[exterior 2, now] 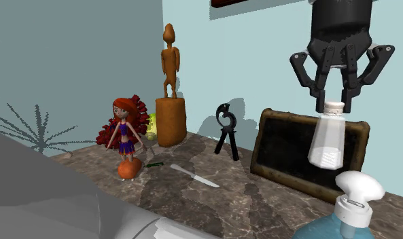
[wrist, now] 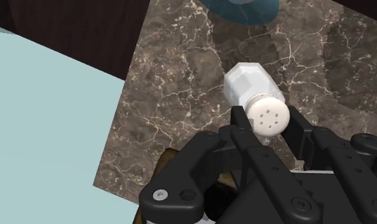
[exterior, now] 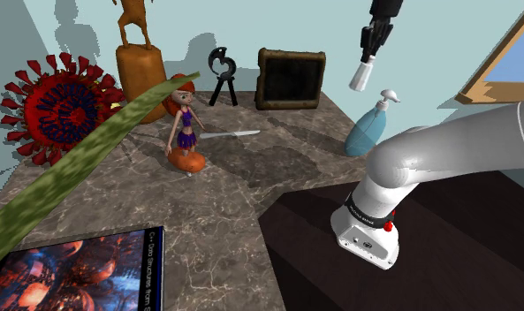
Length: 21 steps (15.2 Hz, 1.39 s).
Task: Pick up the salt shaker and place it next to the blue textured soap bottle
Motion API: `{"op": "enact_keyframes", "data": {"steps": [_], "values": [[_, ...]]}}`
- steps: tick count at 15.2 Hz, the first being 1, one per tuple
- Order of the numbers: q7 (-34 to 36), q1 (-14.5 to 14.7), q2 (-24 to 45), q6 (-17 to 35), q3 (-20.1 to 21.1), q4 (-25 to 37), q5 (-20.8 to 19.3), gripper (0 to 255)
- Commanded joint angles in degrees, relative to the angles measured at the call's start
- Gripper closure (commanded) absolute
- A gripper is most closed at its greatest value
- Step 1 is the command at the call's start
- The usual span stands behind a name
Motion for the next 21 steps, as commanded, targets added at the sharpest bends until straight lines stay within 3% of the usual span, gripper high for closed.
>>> {"op": "enact_keyframes", "data": {"steps": [1,21], "values": [[0.2,-0.1,-0.6,1.2,-0.1,-1.7,-0.2,255],[2.1,-1.1,-2.2,15.7,-2.7,-17.9,-2.7,255]]}}
